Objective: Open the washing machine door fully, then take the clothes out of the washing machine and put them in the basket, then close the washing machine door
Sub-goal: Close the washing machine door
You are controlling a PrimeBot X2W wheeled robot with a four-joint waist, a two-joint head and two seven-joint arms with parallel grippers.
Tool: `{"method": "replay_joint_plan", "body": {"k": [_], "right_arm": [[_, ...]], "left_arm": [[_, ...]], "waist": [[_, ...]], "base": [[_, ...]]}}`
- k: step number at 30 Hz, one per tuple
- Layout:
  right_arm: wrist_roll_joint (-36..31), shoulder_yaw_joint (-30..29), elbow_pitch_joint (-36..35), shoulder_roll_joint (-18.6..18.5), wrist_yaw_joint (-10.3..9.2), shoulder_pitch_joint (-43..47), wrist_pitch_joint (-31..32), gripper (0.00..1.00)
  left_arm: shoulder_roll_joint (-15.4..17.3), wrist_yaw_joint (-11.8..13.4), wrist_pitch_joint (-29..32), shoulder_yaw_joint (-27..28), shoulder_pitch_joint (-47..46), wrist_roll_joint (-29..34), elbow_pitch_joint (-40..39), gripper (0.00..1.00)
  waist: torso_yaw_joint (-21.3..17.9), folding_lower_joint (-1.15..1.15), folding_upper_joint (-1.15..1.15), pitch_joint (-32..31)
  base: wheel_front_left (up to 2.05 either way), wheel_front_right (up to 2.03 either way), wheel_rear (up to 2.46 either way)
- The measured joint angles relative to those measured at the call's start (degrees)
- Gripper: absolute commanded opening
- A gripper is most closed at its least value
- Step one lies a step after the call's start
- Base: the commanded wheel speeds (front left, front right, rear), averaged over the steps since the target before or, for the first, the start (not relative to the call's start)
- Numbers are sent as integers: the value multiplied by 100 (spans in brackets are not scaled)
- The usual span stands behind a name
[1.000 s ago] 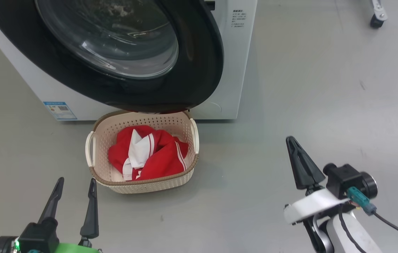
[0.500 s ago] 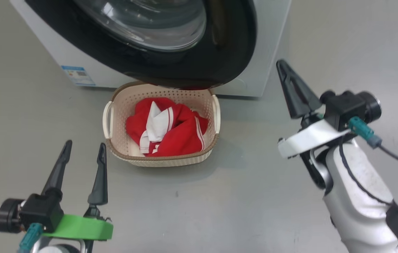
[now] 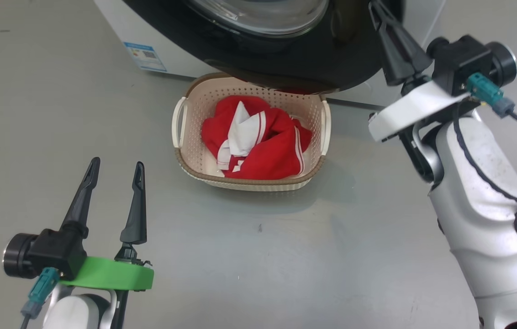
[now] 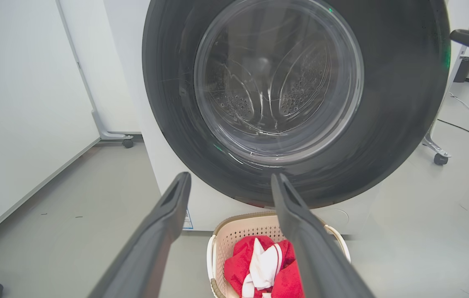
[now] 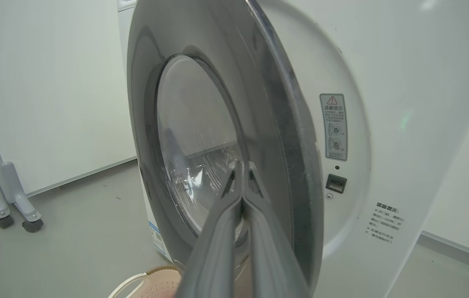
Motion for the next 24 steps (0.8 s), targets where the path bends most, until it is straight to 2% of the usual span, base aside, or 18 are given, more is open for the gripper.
{"method": "replay_joint_plan", "body": {"k": [12,24], "right_arm": [[53,-181,528,-134,4,-628,23,0],[100,-291,961,-242,54,-1067,-3,0]], "left_arm": [[-60,-73,-83,-76,-141,-69,274,100],[-102,-79,-125,-101,-277,-85,425,100]], "waist": [[361,0,0,204],[532,0,0,297]], "base": [[0,0,0],[0,0,0]]}}
